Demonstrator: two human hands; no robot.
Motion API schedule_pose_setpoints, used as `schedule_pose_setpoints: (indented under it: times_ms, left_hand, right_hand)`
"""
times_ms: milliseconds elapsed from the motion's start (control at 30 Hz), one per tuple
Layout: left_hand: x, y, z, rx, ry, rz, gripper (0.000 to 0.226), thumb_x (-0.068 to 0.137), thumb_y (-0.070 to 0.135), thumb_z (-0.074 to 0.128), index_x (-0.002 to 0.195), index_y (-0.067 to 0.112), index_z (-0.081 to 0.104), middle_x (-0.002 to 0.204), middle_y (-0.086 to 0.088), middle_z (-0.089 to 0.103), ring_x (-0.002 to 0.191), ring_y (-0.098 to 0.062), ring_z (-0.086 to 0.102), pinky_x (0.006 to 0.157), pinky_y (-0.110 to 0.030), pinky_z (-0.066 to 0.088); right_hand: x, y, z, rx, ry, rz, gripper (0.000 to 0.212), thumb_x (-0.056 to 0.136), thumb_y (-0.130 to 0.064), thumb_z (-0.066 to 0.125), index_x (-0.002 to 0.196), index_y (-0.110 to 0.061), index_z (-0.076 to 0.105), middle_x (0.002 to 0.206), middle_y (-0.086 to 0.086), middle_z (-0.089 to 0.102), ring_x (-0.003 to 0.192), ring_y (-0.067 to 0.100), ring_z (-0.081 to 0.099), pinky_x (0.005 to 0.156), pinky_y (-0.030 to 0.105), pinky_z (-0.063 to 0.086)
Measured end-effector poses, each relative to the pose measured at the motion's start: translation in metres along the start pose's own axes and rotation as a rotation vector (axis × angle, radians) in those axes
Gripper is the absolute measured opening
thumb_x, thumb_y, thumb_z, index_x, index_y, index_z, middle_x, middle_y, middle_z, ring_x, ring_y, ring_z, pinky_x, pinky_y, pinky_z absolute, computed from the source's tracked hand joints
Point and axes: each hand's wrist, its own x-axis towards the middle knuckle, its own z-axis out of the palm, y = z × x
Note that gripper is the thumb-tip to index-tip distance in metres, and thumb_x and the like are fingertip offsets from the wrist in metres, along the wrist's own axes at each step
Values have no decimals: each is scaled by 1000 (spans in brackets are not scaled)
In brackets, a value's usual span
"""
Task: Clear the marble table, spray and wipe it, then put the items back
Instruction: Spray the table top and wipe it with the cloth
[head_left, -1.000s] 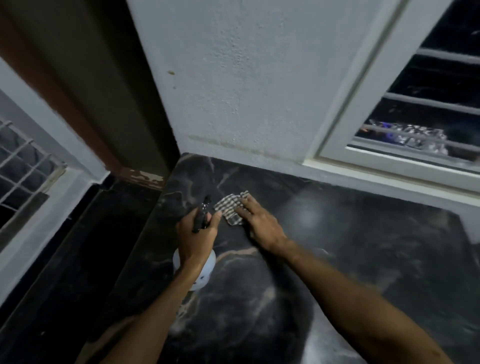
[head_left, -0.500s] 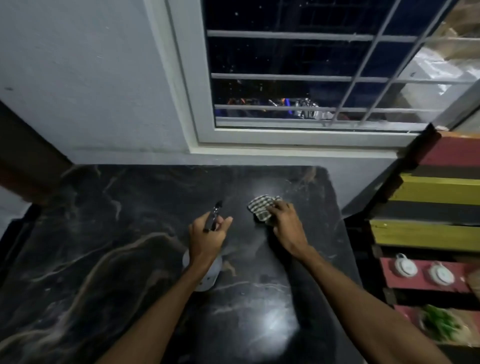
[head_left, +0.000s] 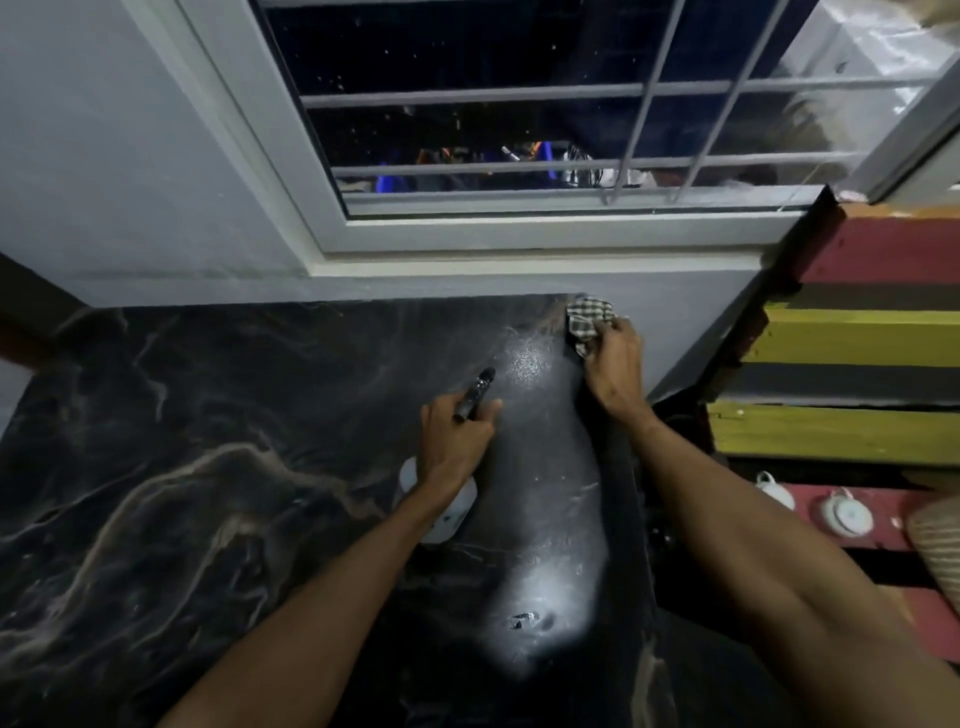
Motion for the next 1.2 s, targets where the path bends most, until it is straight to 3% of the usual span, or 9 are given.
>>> schedule_pose_setpoints:
  times_ms: [167, 333, 467, 567, 633, 767, 900, 1067, 1200]
  left_hand:
    - [13, -4, -20, -24, 106, 5, 40, 84, 30, 81, 66, -2, 63, 64, -11, 67, 70, -30, 66, 80, -43, 55]
    - [18, -22, -51, -43, 189, -7, 39, 85, 26, 81, 63, -1, 62, 60, -8, 66, 67, -28, 67, 87, -51, 55]
    - [13, -34, -76, -24, 223, 1, 34, 84, 25, 81, 62, 8, 62, 58, 6, 61, 66, -22, 66, 83, -50, 56]
    - [10, -48, -95, -60, 256, -7, 34, 84, 23, 81, 63, 3, 63, 57, 1, 61, 59, -18, 63, 69, -39, 56]
    - [6, -59, -109, -77, 273, -30, 35, 85, 23, 81, 60, 7, 60, 56, 1, 60, 59, -18, 62, 68, -35, 54]
    - [-2, -78, -139, -78, 283, -38, 34, 85, 19, 80, 60, 9, 59, 55, 6, 57, 56, -6, 58, 60, -27, 48]
    - [-6, -104, -181, -97, 321, -96, 34, 86, 23, 80, 64, 3, 62, 56, 4, 60, 56, -6, 59, 60, -24, 47]
    - [-9, -145, -244, -119, 358, -91, 36, 85, 16, 79, 57, 14, 56, 56, 6, 58, 55, -1, 58, 59, -23, 47]
    - [-4, -193, -306, -151, 397, -112, 48, 86, 13, 75, 50, 16, 44, 49, -1, 48, 49, -16, 49, 57, -31, 46]
  right_hand:
    - [-9, -40, 50, -74, -237, -495, 51, 85, -2, 51, 136, -5, 55, 151, 23, 40, 139, 42, 36, 120, 47, 28]
    - [19, -65, 62, -49, -176, -259, 55, 83, -18, 41, 134, 0, 56, 150, 28, 40, 139, 46, 37, 120, 54, 26]
    - [-54, -97, 84, 56, -386, -753, 56, 90, -5, 43, 146, -4, 47, 155, 16, 37, 143, 29, 35, 123, 36, 26]
    - [-33, -104, 84, 189, -265, -430, 56, 82, -4, 43, 135, -1, 57, 151, 15, 43, 142, 28, 37, 122, 20, 16]
    - [-40, -119, 93, 188, -228, -255, 65, 76, 7, 45, 139, -3, 53, 156, 19, 37, 144, 39, 35, 124, 36, 21]
    - [-103, -147, 124, 159, -414, -810, 60, 87, -1, 35, 144, -13, 50, 156, 10, 39, 146, 28, 36, 122, 41, 27]
    - [-98, -179, 139, 233, -256, -276, 65, 75, 7, 44, 137, -7, 56, 153, 18, 41, 144, 38, 35, 120, 50, 29]
    - [-177, -238, 174, 161, -486, -740, 64, 76, 0, 48, 139, -9, 56, 159, 13, 35, 149, 29, 30, 122, 43, 28]
    - [-176, -290, 197, 202, -307, -292, 66, 73, -3, 47, 139, -7, 55, 155, 17, 37, 146, 34, 34, 122, 41, 28]
